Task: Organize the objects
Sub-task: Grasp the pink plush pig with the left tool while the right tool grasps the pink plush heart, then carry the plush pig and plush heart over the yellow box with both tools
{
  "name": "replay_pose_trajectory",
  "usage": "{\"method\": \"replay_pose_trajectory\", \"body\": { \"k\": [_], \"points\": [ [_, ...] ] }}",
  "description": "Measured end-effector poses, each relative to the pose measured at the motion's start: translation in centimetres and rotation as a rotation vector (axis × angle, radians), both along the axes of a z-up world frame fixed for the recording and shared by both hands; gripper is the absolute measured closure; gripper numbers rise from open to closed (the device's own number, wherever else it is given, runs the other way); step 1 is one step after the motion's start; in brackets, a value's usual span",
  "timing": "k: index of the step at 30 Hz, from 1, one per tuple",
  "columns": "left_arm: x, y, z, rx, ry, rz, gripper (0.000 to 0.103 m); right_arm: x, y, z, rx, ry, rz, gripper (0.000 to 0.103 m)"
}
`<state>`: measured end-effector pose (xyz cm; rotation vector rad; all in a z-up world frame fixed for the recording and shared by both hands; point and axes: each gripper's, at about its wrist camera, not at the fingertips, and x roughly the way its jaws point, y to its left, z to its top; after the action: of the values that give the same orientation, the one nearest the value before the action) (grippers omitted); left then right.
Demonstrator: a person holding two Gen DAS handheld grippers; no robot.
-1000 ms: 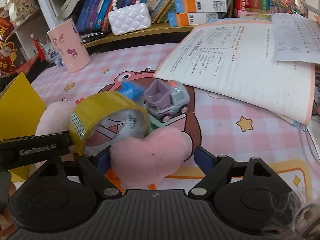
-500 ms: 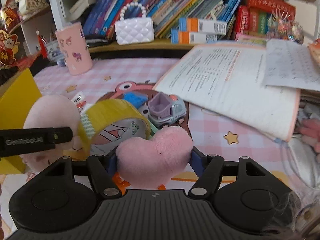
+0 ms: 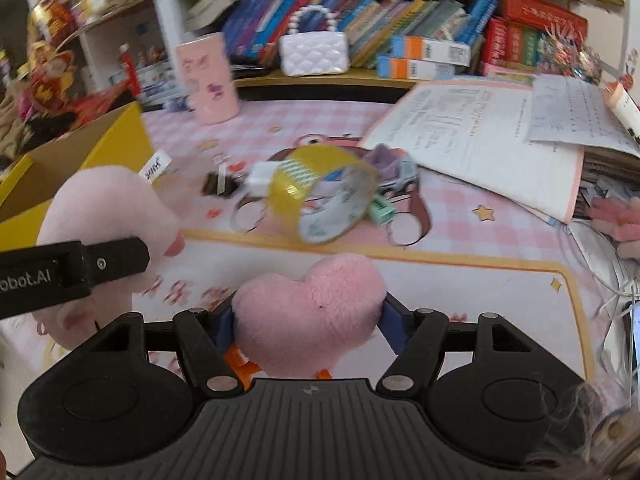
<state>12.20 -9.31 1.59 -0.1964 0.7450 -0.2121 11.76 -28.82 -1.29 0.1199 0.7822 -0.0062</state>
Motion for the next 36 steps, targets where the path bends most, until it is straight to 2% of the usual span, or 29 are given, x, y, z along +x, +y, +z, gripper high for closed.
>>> {"method": "replay_pose_trajectory", "body": {
  "k": [7,11,21,27,36],
  "points": [
    [-4.4,5.0,0.3,-0.019,-0.017,0.116,0.046,-3.3,5.7,0.4,-0.013,0.005,0.103,0.036],
    [-6.4,7.9,0.5,0.020,-0.024,0.152,0.046,-4.6,8.9,0.8,-0.008,-0.010,0.154,0.036],
    [-10.3,13.4,0.7,0.058,-0.031,0.256,0.046,-7.2,15.1,1.1,0.037,-0.030,0.254,0.036],
    [-11.5,15.3,0.4,0.076,-0.033,0.274,0.046,-7.9,17.6,1.2,0.038,-0.048,0.291,0.036],
    [-11.9,16.9,1.1,0.105,-0.089,0.279,0.046,-8.1,19.3,1.9,0.047,-0.076,0.290,0.036]
  ]
}}
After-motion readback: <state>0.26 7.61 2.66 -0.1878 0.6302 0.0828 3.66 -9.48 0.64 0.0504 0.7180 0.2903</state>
